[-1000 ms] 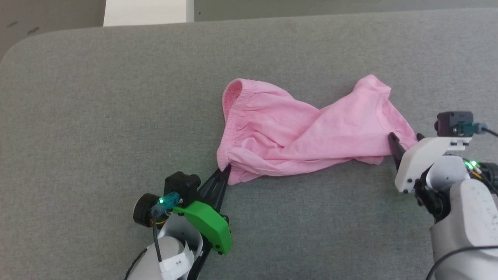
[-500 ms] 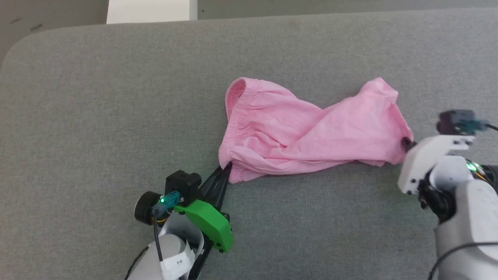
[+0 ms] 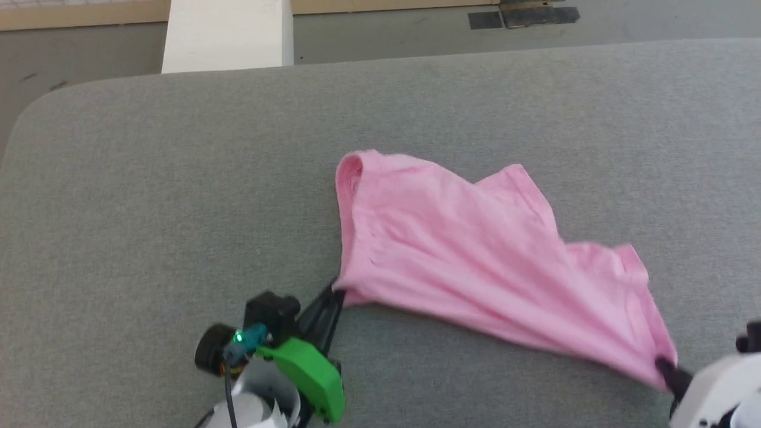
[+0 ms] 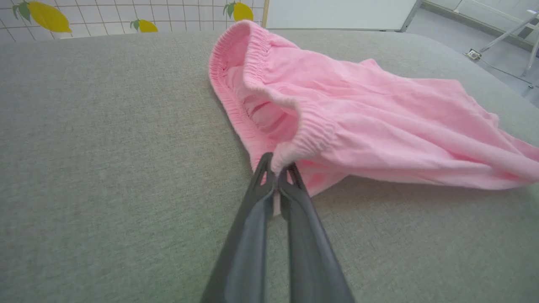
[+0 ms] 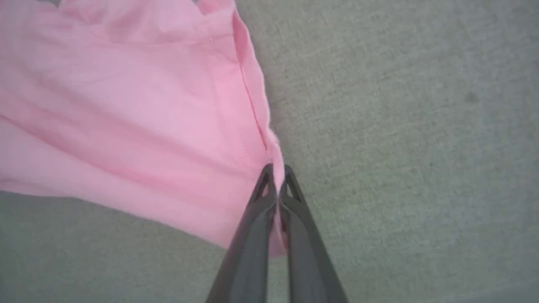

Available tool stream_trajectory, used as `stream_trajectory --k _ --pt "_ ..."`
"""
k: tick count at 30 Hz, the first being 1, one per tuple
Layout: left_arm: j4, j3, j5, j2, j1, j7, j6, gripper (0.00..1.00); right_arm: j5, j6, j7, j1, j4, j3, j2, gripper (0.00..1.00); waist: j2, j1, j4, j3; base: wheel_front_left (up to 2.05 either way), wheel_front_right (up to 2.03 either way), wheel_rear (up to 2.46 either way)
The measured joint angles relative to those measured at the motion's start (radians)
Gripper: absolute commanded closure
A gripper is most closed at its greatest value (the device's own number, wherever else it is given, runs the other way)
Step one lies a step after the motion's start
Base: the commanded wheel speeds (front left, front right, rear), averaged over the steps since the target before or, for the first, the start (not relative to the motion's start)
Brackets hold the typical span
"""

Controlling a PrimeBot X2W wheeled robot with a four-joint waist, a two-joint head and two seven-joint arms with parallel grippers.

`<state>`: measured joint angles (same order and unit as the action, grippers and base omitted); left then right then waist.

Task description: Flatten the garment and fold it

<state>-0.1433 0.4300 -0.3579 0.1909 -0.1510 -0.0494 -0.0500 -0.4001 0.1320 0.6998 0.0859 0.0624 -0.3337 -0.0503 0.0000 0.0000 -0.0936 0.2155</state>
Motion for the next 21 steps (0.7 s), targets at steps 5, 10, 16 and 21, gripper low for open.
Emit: stream_trajectory --k 5,10,16,21 --pt "0.013 0.019 -0.005 0.024 0.077 0.060 0.006 1.00 -0.007 0.000 -0.004 0.029 -0.080 0.006 0.000 1.00 0.0000 0.0000 -0.011 -0.008 0.00 0.00 0.00" --pt "0.038 0.019 -0.047 0.029 0.140 0.075 0.017 0.00 0.003 0.000 -0.068 0.033 -0.088 0.018 0.000 0.00 0.0000 0.0000 -0.013 -0.023 0.00 0.00 0.00" --pt "0.097 -0.019 -0.100 0.043 0.215 0.063 0.025 0.00 0.074 0.000 -0.238 0.034 0.015 0.022 -0.001 0.00 0.0000 0.0000 -0.005 -0.048 0.00 0.00 0.00" --pt "0.157 -0.082 -0.095 0.069 0.236 -0.042 0.058 0.00 0.159 0.000 -0.350 0.012 0.115 0.164 -0.033 0.00 0.0000 0.0000 0.017 -0.060 0.00 0.00 0.00"
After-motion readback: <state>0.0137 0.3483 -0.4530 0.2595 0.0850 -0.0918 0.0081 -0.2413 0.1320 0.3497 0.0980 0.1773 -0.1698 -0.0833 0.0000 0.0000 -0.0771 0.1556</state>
